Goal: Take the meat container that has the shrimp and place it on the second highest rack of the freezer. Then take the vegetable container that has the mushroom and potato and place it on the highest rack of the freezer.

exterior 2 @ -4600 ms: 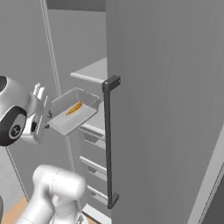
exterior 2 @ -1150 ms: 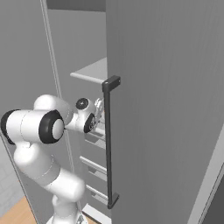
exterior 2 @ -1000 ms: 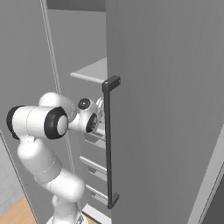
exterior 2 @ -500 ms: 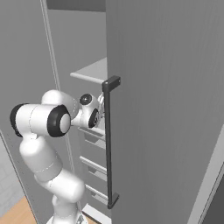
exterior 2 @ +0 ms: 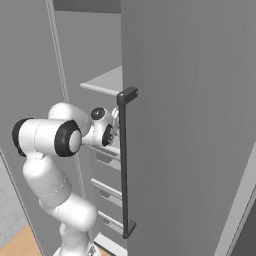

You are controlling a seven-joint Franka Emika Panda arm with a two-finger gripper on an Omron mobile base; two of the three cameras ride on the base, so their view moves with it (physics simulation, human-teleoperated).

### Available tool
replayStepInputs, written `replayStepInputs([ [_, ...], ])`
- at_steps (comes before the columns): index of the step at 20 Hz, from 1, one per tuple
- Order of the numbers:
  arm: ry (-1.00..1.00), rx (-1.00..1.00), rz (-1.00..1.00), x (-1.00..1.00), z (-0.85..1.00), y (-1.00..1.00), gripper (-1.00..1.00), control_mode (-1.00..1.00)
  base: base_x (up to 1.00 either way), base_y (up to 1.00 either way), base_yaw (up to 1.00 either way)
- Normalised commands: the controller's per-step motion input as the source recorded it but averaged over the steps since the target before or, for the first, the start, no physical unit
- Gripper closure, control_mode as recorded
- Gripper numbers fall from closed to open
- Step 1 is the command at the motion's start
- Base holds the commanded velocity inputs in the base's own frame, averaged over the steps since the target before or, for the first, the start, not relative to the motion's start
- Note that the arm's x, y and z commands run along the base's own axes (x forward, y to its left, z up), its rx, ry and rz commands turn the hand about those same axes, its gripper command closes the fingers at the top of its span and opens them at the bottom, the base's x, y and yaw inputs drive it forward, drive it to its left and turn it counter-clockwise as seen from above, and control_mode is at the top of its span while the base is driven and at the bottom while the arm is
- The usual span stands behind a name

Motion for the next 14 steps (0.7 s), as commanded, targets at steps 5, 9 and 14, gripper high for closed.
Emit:
replayStepInputs([
  [5,0.0,0.0,0.0,0.0,0.0,0.0,-1.0,-1.0,0.0,0.0,0.0],
  [9,0.0,0.0,0.0,-0.03,0.01,-0.02,-1.0,-1.0,0.0,0.0,0.0],
  [14,-0.22,0.0,0.0,-0.65,0.33,0.0,-1.0,-1.0,0.0,0.0,0.0],
])
